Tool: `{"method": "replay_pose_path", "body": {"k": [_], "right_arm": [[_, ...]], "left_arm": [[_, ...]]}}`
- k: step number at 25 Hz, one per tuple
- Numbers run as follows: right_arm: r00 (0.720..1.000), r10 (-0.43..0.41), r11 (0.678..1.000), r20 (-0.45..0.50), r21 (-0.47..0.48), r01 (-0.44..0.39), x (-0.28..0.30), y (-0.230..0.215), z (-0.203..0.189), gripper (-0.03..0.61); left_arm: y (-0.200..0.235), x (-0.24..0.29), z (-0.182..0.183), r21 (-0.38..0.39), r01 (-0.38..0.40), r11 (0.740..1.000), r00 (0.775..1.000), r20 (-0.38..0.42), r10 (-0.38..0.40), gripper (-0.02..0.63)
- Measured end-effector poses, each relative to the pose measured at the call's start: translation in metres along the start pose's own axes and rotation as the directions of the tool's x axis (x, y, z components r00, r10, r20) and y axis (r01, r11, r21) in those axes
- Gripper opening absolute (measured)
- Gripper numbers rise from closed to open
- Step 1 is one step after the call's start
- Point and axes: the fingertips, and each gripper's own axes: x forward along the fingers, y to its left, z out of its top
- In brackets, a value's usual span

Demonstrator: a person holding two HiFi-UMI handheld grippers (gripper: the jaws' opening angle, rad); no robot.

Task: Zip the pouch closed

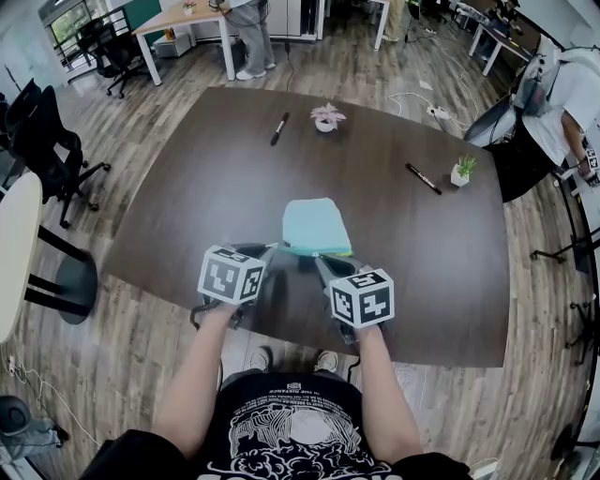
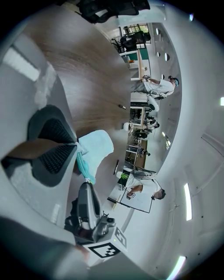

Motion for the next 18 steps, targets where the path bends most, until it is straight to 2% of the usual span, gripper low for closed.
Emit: {"method": "replay_pose_path", "body": {"k": [18], "right_arm": [[1.0,-0.024,1.0,0.006,0.017,0.024,0.0,-0.001,0.0,0.006]], "left_arm": [[0.018,-0.009,-0.003,-0.02,-0.061,0.998,0.998,0.019,0.061,0.014]]}}
